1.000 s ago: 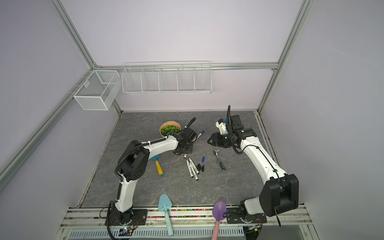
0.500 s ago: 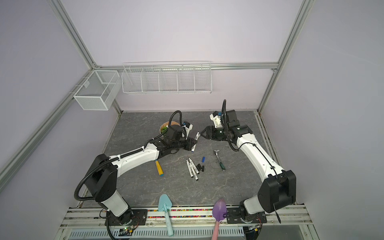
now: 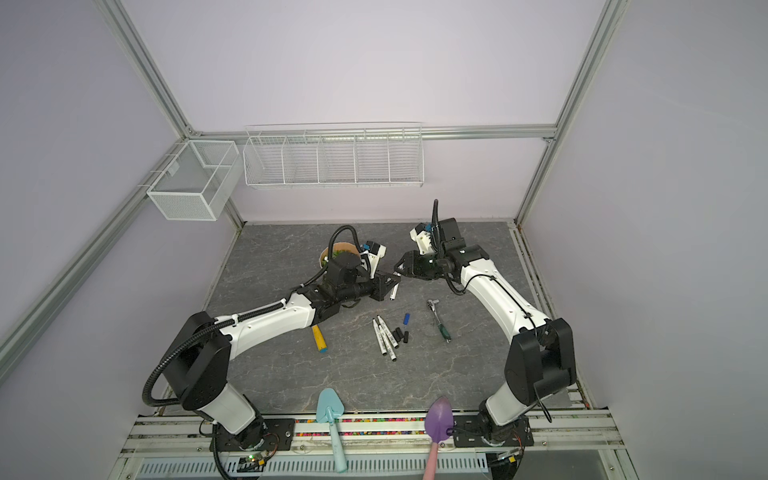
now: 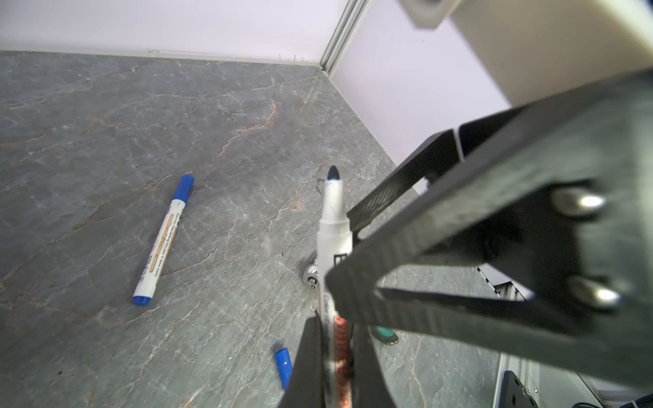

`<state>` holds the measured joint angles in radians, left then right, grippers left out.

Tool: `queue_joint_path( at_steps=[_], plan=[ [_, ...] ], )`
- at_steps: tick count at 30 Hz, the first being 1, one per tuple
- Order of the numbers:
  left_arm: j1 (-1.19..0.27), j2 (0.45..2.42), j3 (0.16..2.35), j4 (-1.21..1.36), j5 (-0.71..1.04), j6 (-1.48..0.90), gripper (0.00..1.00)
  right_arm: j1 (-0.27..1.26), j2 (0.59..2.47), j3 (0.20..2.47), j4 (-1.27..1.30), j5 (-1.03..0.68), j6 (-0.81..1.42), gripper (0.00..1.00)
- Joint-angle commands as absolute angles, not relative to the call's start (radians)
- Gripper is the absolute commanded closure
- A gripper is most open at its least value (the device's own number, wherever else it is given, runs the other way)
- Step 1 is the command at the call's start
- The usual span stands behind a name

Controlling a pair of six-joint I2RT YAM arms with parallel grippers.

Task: Insert the pens into the pen caps
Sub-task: 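Lift the white marker upright with the left gripper while the right gripper approaches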

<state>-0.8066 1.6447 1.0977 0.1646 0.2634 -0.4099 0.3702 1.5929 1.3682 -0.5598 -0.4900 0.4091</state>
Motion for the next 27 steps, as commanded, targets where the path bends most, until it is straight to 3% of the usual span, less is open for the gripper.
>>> queue_joint_path(
  at_steps=[1,5,9,11,13,15,21,27],
  plan=[
    [-0.814,1.623,1.087,0.21,0.276,-0.413,1.0,0.381,1.616,1.381,-0.542,-0.503,0.41,0.65],
    [-0.814,1.629,1.092,0.22,0.282,-0.413,1.0,0.383,1.625,1.381,-0.522,-0.526,0.42,0.8],
    [-0.814,1.645,1.105,0.206,0.279,-0.422,1.0,0.383,1.61,1.381,-0.518,-0.539,0.422,0.88],
    [-0.813,1.659,1.123,0.176,0.286,-0.419,0.71,0.383,1.597,1.38,-0.522,-0.546,0.421,0.89],
    [-0.811,1.673,1.137,0.153,0.292,-0.416,0.53,0.383,1.583,1.377,-0.523,-0.55,0.42,0.89],
    [-0.809,1.688,1.149,0.138,0.302,-0.416,0.49,0.384,1.57,1.372,-0.526,-0.555,0.419,0.89],
    [-0.809,1.72,1.17,0.138,0.337,-0.413,0.54,0.384,1.551,1.368,-0.541,-0.556,0.411,0.9],
    [-0.809,1.728,1.184,0.15,0.354,-0.414,0.68,0.383,1.548,1.366,-0.543,-0.551,0.41,0.9]
  ],
)
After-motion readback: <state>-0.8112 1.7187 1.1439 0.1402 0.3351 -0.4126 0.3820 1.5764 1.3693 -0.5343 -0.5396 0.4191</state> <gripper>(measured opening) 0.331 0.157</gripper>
